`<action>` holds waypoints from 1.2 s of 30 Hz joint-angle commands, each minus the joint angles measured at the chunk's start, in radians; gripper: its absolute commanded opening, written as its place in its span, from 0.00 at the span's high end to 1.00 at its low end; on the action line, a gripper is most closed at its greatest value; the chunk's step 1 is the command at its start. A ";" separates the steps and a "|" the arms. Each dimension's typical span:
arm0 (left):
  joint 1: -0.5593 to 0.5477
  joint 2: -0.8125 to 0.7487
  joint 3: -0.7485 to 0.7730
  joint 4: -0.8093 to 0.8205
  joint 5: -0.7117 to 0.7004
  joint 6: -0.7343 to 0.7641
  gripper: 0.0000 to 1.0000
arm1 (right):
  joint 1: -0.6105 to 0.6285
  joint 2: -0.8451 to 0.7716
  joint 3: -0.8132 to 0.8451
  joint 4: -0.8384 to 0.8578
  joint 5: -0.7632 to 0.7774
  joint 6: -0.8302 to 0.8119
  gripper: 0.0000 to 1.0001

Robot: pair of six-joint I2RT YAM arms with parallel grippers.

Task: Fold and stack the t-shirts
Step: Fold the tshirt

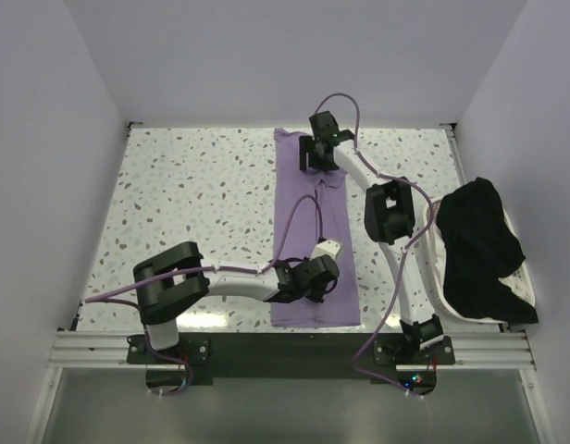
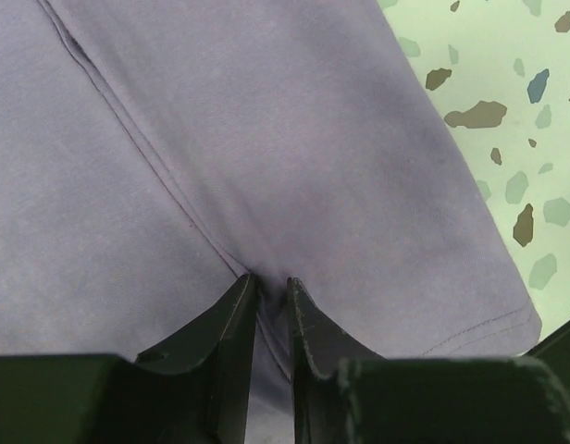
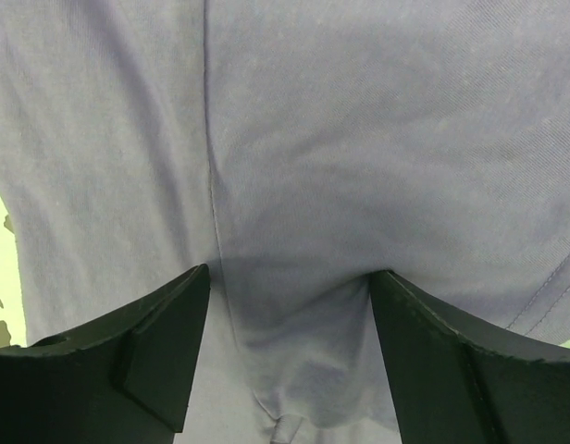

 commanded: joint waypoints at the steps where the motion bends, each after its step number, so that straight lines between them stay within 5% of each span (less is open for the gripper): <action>1: -0.007 -0.031 0.009 -0.022 0.054 -0.012 0.74 | -0.002 -0.050 -0.012 -0.004 -0.014 -0.036 0.24; 9: -0.006 -0.270 -0.045 -0.031 0.041 0.031 0.57 | -0.004 -0.379 -0.148 -0.048 0.015 -0.026 0.12; 13: 0.030 -0.436 -0.151 -0.069 0.032 -0.031 0.56 | -0.004 -0.725 -0.473 -0.004 -0.045 0.069 0.13; 18: 0.166 -0.623 -0.347 -0.075 0.162 -0.084 0.63 | 0.000 -1.128 -1.120 0.188 -0.148 0.267 0.19; 23: 0.183 -0.719 -0.410 -0.118 0.213 -0.094 0.56 | 0.015 -1.476 -1.553 0.208 -0.269 0.401 0.26; 36: 0.195 -0.712 -0.606 -0.002 0.402 -0.226 0.52 | 0.019 -1.782 -1.899 -0.042 -0.390 0.472 0.38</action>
